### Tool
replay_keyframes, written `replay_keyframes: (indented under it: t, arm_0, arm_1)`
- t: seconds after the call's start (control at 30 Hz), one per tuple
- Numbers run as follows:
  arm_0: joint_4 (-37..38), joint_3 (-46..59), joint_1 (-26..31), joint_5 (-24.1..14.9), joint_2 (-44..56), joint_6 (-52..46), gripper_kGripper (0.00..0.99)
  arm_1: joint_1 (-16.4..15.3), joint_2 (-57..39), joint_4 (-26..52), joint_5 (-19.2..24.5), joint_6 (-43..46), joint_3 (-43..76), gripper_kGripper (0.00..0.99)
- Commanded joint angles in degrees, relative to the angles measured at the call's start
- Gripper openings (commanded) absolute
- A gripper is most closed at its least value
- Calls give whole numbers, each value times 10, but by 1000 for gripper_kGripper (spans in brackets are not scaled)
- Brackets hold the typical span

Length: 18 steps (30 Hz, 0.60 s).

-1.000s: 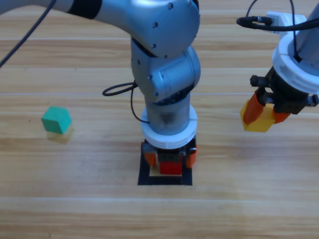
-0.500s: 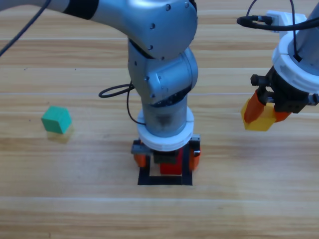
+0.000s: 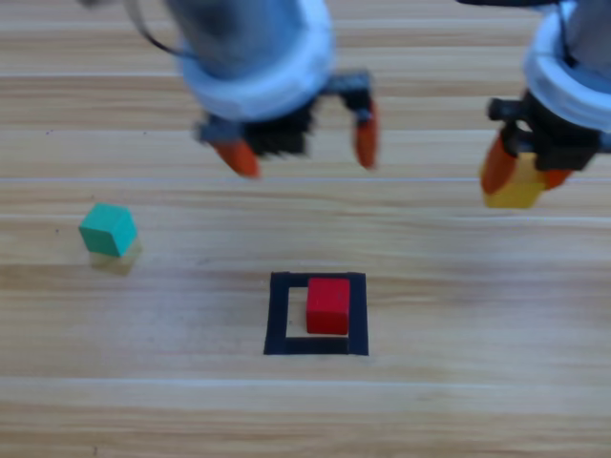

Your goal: Stack the blocks in the rectangular block: red at the bottom, yellow in the middle, green on top

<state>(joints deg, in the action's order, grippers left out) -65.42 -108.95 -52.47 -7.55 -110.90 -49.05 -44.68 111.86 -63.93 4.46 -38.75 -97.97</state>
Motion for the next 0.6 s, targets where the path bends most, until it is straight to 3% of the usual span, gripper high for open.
replay_keyframes:
  t: [0.03,0.17,0.27,0.4,0.6]
  arm_0:
    - [-16,66,80,-33,148,114,990]
    - [-22,80,176,-22,198,245,990]
    - [-27,88,230,-4,205,323,990]
    - [-27,100,258,4,201,383,990]
    - [-25,98,275,27,199,440,990]
  arm_1:
    - [-63,136,-102,-8,-9,-126,14]
    - [-77,239,-199,-55,-12,-279,14]
    - [-83,273,-215,-94,-19,-331,14]
    - [-83,288,-215,-120,-51,-354,14]
    - [-97,297,-215,-120,-96,-372,14]
